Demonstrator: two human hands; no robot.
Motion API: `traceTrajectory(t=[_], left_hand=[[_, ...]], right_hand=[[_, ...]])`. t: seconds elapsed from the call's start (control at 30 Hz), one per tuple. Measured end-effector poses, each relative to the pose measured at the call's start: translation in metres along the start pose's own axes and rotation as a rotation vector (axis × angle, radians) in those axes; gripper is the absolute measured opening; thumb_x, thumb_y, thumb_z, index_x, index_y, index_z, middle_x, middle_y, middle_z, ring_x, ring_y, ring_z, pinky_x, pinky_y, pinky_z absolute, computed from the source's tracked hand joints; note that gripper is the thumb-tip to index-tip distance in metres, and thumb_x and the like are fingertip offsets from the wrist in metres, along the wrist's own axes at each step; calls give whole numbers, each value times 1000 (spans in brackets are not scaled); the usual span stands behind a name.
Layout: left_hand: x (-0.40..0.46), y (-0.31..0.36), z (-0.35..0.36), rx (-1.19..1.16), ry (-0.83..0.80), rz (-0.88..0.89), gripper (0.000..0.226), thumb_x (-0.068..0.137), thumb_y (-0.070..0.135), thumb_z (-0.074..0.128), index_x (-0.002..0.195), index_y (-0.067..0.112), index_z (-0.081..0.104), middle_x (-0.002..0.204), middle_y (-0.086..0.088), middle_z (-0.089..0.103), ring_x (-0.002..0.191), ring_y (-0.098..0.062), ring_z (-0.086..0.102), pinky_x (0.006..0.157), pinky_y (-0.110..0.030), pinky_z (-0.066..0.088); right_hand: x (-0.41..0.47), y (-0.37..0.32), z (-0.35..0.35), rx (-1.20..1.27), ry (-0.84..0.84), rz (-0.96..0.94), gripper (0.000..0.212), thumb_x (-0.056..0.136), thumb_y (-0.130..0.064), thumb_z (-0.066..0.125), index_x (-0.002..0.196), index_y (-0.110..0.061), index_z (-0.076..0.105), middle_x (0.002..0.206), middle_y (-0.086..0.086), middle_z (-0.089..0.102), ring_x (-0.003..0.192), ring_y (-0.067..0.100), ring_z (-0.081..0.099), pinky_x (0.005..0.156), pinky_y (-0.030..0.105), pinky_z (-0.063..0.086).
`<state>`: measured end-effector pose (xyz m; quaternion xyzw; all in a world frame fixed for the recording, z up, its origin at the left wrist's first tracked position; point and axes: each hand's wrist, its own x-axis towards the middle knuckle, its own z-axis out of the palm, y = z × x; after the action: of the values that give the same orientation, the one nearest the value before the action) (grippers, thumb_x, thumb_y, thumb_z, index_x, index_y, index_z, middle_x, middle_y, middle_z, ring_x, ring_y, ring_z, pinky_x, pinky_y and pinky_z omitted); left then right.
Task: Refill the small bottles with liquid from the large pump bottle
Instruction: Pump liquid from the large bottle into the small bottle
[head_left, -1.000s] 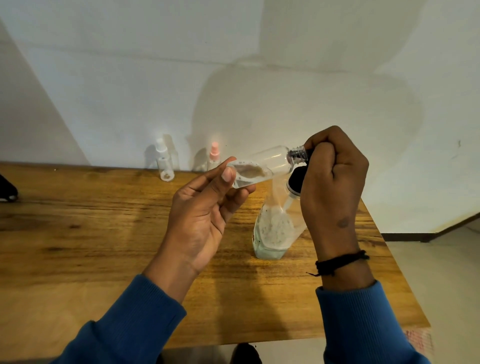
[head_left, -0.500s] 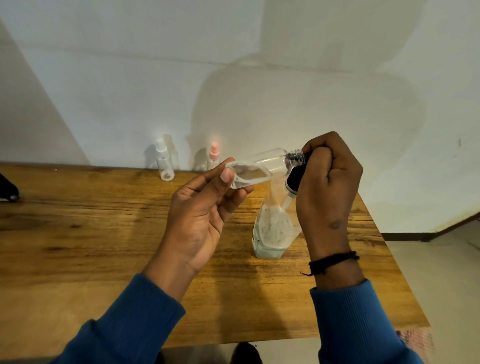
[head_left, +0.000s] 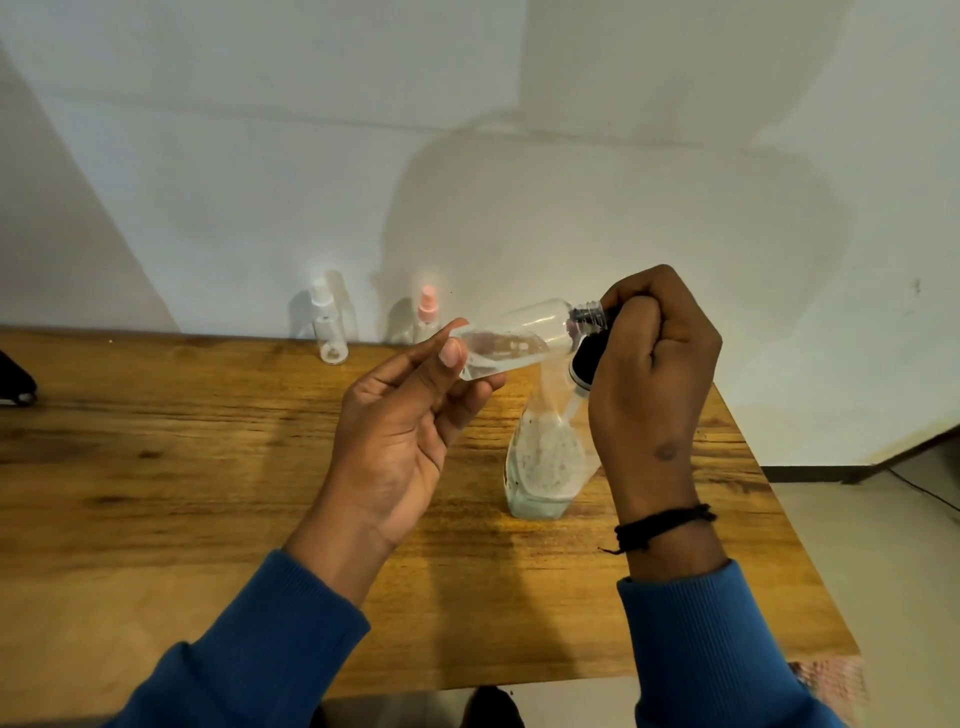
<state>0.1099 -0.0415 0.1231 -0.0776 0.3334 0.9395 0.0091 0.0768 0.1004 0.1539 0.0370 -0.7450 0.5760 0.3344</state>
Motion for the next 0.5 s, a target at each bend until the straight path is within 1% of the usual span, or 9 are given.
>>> traceTrajectory(t=[0.1, 0.2, 0.23, 0.33, 0.37, 0.5], left_hand=[[0, 0, 0, 3, -6, 0, 50, 68, 19, 74, 114, 1, 67, 111, -17, 72, 85, -26, 74, 68, -20, 59], [1, 0, 1, 7, -4, 4, 50, 63, 21, 77, 110, 3, 69, 109, -15, 72, 86, -26, 73, 68, -20, 59], [1, -1, 1, 9, -4, 7, 50, 62, 22, 77, 108, 3, 70, 108, -15, 73, 85, -26, 73, 68, -20, 59], [0, -1, 1, 9, -7, 4, 48, 65, 21, 75, 109, 3, 69, 108, -16, 74, 83, -25, 74, 67, -20, 59], [0, 0, 1, 8, -5, 0, 48, 65, 20, 75, 110, 2, 69, 110, -16, 73, 83, -25, 74, 67, -20, 59], [0, 0, 2, 6, -2, -4, 51, 64, 20, 75, 111, 3, 69, 112, -18, 69, 84, -26, 74, 67, -20, 59]], right_hand=[[4, 0, -2, -28, -8, -23, 26, 90, 3, 36, 72, -8, 53, 55, -12, 46, 50, 3, 45, 45, 20, 30], [5, 0, -2, -33, -3, -36, 25, 89, 1, 36, 73, -9, 53, 56, -10, 46, 51, 4, 44, 46, 27, 31], [4, 0, -2, -29, 6, -38, 25, 89, 2, 36, 73, -9, 52, 56, -10, 46, 51, 3, 43, 46, 26, 31], [1, 3, 0, -2, 19, -15, 26, 89, 6, 35, 73, -7, 51, 56, -12, 45, 49, 1, 44, 45, 14, 30], [1, 3, 0, -11, 16, -14, 26, 89, 6, 35, 73, -7, 51, 56, -12, 45, 50, 1, 44, 45, 13, 29], [6, 1, -3, -55, -7, -43, 25, 89, 1, 36, 73, -9, 53, 56, -11, 45, 52, 3, 43, 46, 24, 31]])
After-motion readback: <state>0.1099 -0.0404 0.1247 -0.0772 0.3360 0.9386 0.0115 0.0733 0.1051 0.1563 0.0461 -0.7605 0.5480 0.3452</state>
